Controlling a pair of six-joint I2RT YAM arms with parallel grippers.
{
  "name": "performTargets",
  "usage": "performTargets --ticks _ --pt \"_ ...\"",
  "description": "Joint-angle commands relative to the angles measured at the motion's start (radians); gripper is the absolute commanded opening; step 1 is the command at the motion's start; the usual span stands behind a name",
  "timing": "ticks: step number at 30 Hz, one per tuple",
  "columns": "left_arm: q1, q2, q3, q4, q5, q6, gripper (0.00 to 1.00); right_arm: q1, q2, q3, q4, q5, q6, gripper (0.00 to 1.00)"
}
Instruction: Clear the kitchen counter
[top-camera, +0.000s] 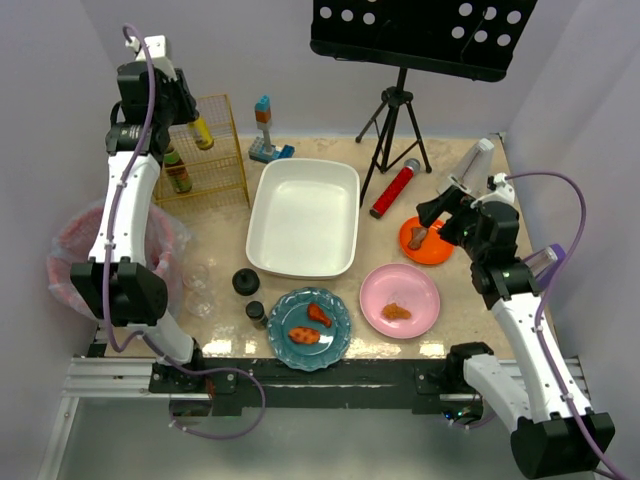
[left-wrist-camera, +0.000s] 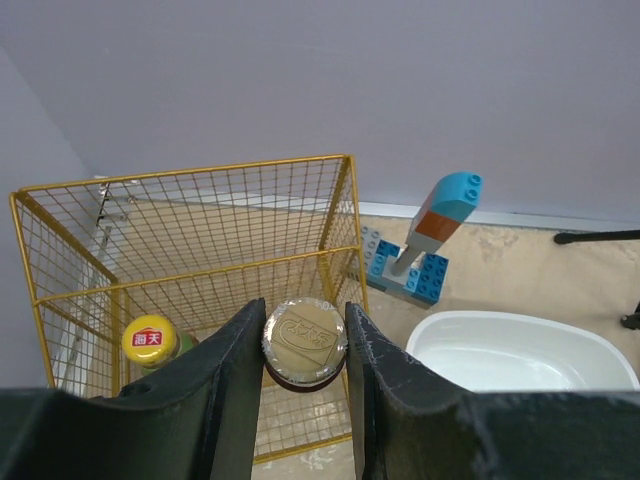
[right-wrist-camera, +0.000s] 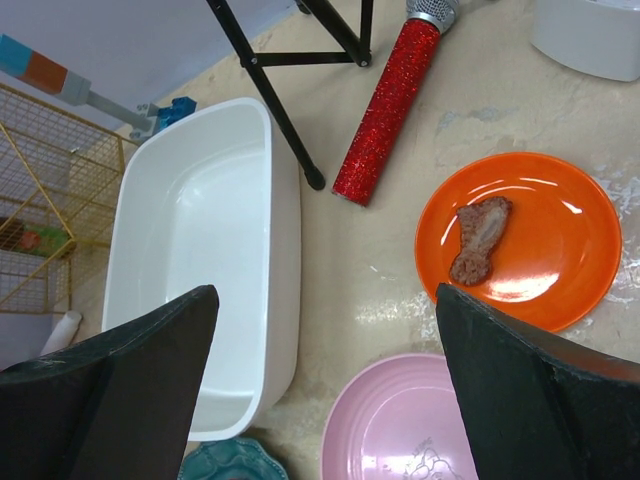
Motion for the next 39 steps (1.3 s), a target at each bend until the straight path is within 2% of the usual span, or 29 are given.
performTargets --ticks 1,22,39 --pt "0.037 0.016 0.065 0.11 -0.039 0.003 0.0 -0.005 -0.016 -0.017 0.031 -0.021 -0.014 0.95" --pt "0.039 -0.024 -0.202 0.39 -0.165 0.05 0.0 -0.005 0.027 -0.047 0.085 -0.051 -0.017 0.95" --pt "0.039 -0.016 -0.296 0.446 -0.18 0.05 0.0 -0.005 0.029 -0.054 0.081 -0.049 -0.018 0.95"
